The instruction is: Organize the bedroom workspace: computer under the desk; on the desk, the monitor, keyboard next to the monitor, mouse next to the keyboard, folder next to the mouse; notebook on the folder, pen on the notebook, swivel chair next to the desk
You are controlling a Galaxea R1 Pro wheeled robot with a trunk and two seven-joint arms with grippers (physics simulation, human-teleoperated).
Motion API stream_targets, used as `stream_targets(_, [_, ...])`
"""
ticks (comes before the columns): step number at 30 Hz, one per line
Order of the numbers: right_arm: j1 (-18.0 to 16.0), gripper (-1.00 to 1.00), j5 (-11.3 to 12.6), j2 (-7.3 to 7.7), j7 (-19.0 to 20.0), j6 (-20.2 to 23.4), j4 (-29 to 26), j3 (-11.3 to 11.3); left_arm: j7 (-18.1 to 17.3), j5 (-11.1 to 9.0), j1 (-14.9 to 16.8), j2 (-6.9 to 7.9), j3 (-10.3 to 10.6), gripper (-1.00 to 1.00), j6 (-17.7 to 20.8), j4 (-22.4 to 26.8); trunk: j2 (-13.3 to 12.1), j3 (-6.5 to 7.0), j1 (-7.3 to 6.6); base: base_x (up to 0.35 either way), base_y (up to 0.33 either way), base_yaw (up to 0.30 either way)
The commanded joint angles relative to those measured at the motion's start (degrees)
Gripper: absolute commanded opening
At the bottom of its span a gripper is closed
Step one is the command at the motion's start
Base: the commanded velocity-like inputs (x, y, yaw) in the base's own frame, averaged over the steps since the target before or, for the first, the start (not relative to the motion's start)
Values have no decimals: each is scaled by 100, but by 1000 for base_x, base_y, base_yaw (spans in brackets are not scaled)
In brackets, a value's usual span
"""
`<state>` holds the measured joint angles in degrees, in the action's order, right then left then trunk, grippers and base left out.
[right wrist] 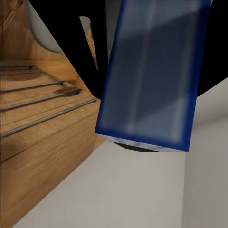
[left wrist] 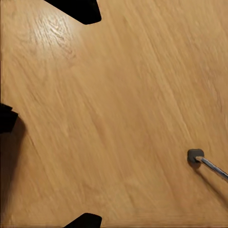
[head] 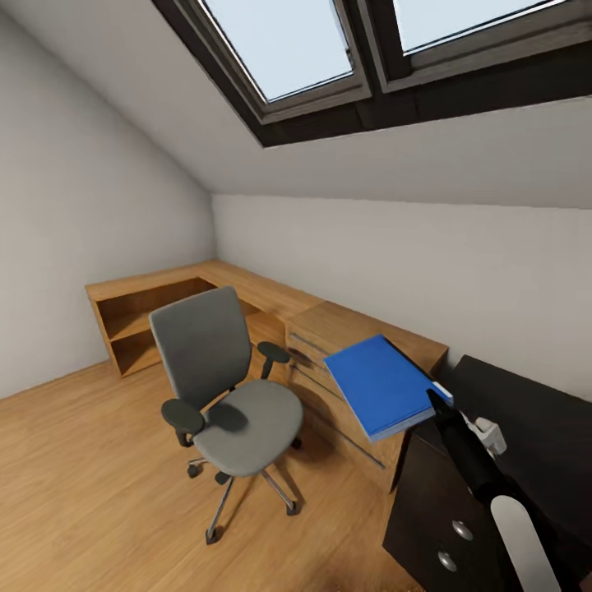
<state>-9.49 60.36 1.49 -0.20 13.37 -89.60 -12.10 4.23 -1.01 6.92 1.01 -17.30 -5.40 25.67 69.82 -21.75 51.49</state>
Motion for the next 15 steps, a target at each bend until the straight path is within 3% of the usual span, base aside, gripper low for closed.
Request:
stream_targets(1, [-3, -100, 45, -1, -1, 36, -4, -9, 4, 19, 3, 1, 2, 100, -23, -97, -38, 12, -23, -4, 0, -291])
stream_targets(15, [34, -100, 62, 0, 2, 134, -4, -16, -35, 92, 3, 9, 3, 100, -25, -493, -599, 264, -330, -1, 0, -296])
